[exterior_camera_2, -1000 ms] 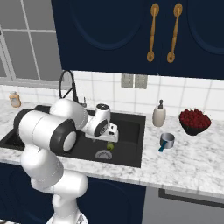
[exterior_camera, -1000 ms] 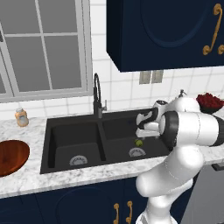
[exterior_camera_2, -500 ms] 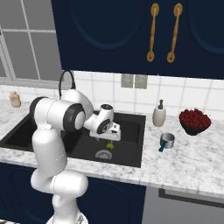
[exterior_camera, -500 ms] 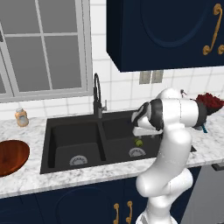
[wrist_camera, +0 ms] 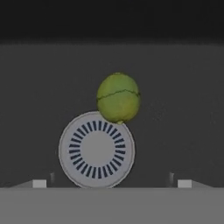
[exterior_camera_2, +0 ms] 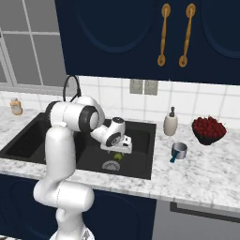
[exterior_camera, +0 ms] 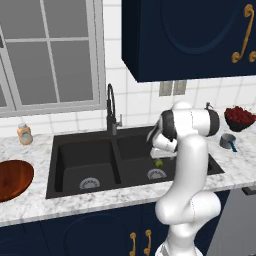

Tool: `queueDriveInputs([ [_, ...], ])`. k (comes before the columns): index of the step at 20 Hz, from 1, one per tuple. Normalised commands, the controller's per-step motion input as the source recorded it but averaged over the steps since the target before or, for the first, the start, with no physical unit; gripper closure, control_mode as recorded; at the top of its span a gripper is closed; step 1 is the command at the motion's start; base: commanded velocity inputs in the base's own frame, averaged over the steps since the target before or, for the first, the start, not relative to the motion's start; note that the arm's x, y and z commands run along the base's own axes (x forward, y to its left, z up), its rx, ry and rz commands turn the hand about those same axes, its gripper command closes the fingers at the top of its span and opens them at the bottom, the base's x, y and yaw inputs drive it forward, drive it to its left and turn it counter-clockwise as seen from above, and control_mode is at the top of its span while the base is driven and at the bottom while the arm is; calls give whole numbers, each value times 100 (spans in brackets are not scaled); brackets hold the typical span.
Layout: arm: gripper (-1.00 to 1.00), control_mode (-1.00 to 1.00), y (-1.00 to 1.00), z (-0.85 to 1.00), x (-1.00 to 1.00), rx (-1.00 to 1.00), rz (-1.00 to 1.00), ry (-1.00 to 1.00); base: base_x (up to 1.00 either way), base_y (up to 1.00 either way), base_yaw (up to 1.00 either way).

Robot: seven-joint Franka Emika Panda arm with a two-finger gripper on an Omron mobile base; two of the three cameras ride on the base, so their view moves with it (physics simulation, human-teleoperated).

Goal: Pick the lime from the sink and place it in the bowl. Then pick the bowl and place it in the microwave. Then close the microwave door and press the start button.

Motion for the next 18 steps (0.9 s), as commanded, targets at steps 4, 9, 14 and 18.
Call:
queueDriveInputs([
  [4,-100,-100,0,-46,39,-1,0,-1,0,0,0],
  [9,-100,-100,0,-38,29,0,0,-4,0,0,0],
  [14,-100,-100,0,-38,39,0,0,-2,0,0,0],
  [18,-100,-100,0,-42,15,0,0,0,0,0,0],
])
